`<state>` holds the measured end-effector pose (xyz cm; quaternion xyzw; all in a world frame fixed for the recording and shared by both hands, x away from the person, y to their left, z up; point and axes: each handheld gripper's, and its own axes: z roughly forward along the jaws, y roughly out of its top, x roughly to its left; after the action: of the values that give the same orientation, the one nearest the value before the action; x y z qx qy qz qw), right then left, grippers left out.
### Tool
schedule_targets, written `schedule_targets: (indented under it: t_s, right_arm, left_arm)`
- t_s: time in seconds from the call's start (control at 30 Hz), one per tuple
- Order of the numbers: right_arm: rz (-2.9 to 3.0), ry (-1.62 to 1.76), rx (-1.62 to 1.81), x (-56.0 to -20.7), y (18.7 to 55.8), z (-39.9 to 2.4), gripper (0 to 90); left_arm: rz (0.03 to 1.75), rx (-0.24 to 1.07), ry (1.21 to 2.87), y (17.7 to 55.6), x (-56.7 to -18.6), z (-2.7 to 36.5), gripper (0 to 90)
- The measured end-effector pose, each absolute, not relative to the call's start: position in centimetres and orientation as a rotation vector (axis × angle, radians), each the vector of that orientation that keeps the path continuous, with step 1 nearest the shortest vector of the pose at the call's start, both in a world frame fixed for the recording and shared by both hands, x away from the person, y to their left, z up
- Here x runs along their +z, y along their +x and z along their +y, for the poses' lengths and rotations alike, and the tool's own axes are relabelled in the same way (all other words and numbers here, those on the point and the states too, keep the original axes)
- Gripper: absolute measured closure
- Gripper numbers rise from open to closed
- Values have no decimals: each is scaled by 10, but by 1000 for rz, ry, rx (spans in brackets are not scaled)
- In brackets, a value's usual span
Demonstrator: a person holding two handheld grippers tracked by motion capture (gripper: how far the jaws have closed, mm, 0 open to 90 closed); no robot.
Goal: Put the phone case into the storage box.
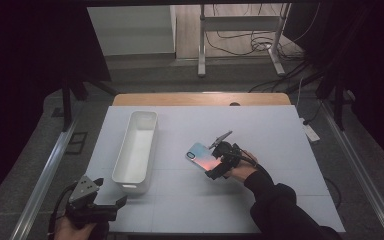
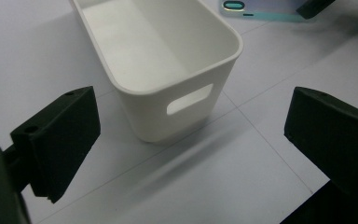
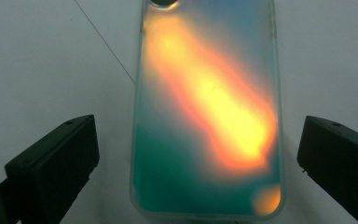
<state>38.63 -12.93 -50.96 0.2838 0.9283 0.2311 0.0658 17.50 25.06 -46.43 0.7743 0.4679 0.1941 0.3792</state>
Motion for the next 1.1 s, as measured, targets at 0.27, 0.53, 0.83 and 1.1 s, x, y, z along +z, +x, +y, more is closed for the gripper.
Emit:
schedule_targets:
  t_s: [0.27, 0.53, 0.83, 1.1]
  right_arm:
    - [2809, 813, 625, -520, 386, -126, 0]
    - [2802, 805, 614, -521, 384, -125, 0]
    - [2825, 791, 576, -517, 385, -123, 65]
    - [2835, 792, 550, -512, 387, -123, 160]
  left_arm:
    - [1195, 496, 1979, 175, -464, 250, 42]
    - [1195, 499, 1980, 175, -464, 250, 42]
    - [1189, 503, 1990, 175, -464, 249, 42]
    - [1184, 507, 1998, 175, -464, 248, 41]
